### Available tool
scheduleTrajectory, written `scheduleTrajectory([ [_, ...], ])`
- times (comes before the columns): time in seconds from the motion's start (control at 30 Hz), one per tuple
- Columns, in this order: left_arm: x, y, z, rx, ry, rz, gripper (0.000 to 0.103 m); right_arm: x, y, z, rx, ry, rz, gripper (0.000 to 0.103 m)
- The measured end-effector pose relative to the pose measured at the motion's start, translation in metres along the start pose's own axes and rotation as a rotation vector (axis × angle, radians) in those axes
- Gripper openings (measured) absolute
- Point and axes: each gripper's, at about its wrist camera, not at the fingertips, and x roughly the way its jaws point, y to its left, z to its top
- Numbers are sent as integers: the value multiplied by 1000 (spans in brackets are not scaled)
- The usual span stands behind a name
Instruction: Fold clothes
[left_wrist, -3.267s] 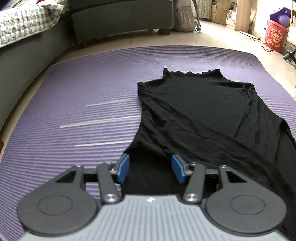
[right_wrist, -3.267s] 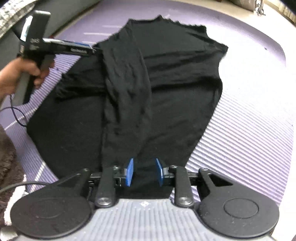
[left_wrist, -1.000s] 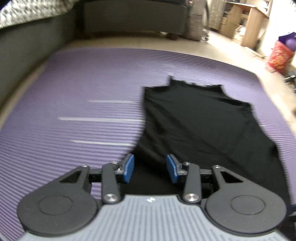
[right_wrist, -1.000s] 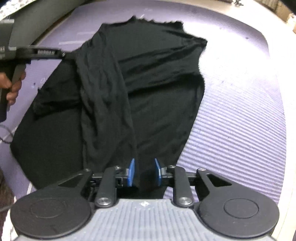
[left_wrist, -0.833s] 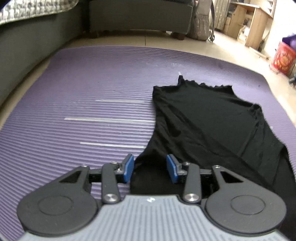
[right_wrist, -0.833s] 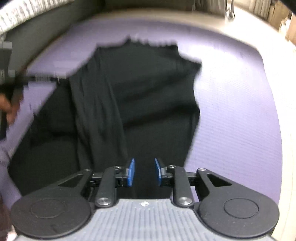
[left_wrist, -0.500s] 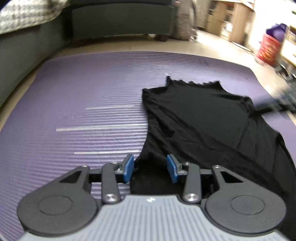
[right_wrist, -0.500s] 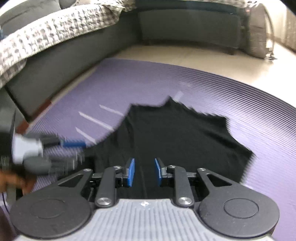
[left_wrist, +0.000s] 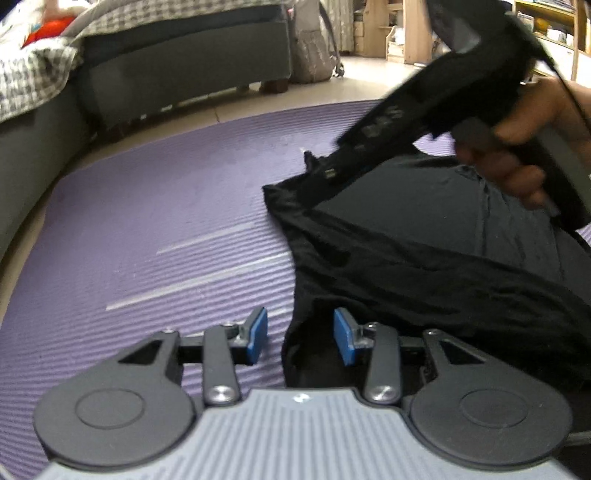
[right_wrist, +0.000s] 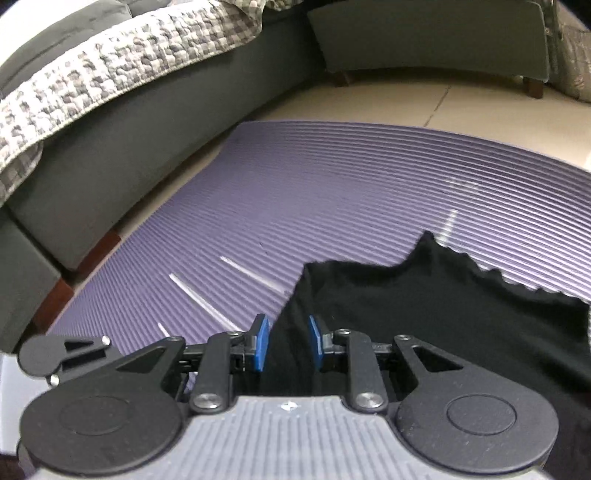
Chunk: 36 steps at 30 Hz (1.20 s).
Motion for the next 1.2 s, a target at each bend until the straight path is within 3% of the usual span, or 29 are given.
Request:
scheduleTrajectory([
  [0.03, 0, -2, 0, 5, -8, 2, 37, 4, 0, 1, -1, 1, 0, 25],
  [0.13, 1, -9, -2, 38, -37, 5, 17, 18, -2, 2, -1, 4, 10, 25],
  [0.17, 1, -11, -3, 48, -45, 8, 9, 20, -2, 2, 0, 0, 17, 15],
  [0.27, 1, -8, -2, 32, -34, 41, 8, 18, -3, 4, 18, -34, 46, 3],
  [0.4, 1, 1, 0, -27, -12, 86, 8, 16, -5, 14, 61, -92, 90, 1],
  [0.53, 1, 3, 1, -50, 7, 110, 8, 22, -2, 22, 52, -81, 70, 1],
  [0.67, 3, 1, 2, -37, 10, 106, 9, 20, -2, 22, 50, -40, 36, 17],
  [0.77, 4, 1, 3, -30, 12, 108, 15, 21, -4, 14, 14, 3, 10, 24],
  [0.93, 0, 1, 3, -23, -6, 113, 29, 26, -3, 9, 1, 28, 15, 24],
  [0.97, -1, 1, 3, -18, -20, 112, 29, 27, -1, 8, -8, 28, 12, 16],
  [1.03, 0, -1, 3, -10, -27, 109, 29, 27, 1, 10, -12, 24, 22, 8],
  [1.07, 1, -2, 3, -1, -25, 108, 23, 27, 1, 11, -7, 17, 30, 4],
  [1.1, 2, -3, 2, 4, -22, 111, 7, 26, 2, 12, -1, 10, 38, 3],
  [1.2, 5, -6, 3, 19, -5, 153, 7, 23, 1, 19, 20, -15, 64, 3],
])
